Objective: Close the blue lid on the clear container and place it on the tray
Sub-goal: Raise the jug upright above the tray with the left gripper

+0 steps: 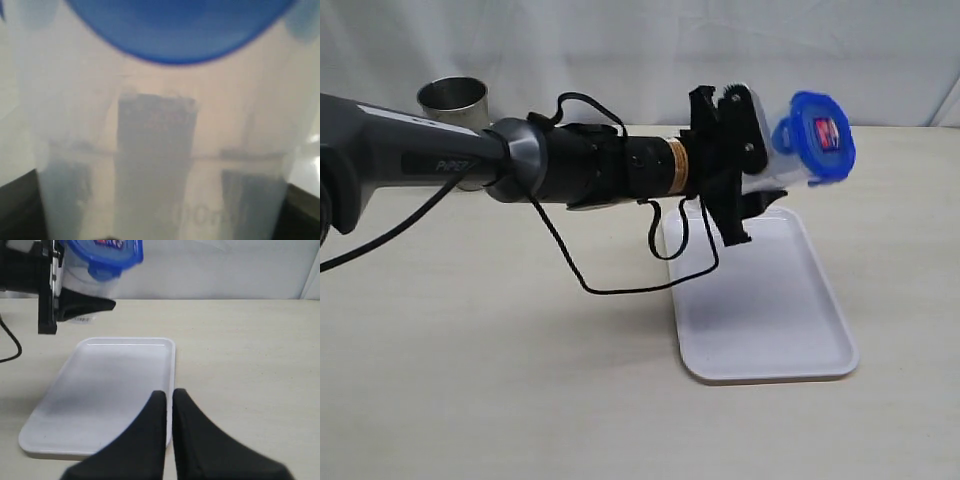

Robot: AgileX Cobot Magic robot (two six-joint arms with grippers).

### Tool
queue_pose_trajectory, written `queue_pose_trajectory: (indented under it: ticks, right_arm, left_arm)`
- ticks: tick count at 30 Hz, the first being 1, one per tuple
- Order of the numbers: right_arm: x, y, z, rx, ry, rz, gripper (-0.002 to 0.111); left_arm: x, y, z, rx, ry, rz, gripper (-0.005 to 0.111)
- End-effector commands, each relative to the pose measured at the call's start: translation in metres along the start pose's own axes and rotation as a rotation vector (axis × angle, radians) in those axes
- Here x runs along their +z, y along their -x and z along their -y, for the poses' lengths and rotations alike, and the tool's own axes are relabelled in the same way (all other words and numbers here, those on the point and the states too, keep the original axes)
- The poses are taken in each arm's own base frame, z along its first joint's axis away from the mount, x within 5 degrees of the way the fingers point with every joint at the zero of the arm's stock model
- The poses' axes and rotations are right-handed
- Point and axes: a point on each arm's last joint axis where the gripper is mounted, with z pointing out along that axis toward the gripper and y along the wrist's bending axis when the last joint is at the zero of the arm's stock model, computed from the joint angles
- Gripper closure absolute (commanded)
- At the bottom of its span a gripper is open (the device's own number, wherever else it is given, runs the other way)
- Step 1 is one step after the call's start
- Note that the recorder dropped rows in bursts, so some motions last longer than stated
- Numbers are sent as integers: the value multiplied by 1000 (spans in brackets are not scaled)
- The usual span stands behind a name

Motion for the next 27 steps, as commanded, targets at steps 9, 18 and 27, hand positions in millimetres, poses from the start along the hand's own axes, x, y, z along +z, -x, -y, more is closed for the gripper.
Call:
queue_pose_trajectory:
  ticks: [9, 18, 27]
  right_arm:
    - [0, -1, 0, 6, -7, 2, 104]
    - [0, -1, 0, 6, -7, 2, 104]
    - [0, -1, 0, 6, -7, 2, 104]
  left_arm:
    - [-28, 22, -34, -612, -129, 517, 107]
    - [1, -31, 13, -736, -248, 576, 107]
    - [10, -52, 34, -671, -272, 542, 107]
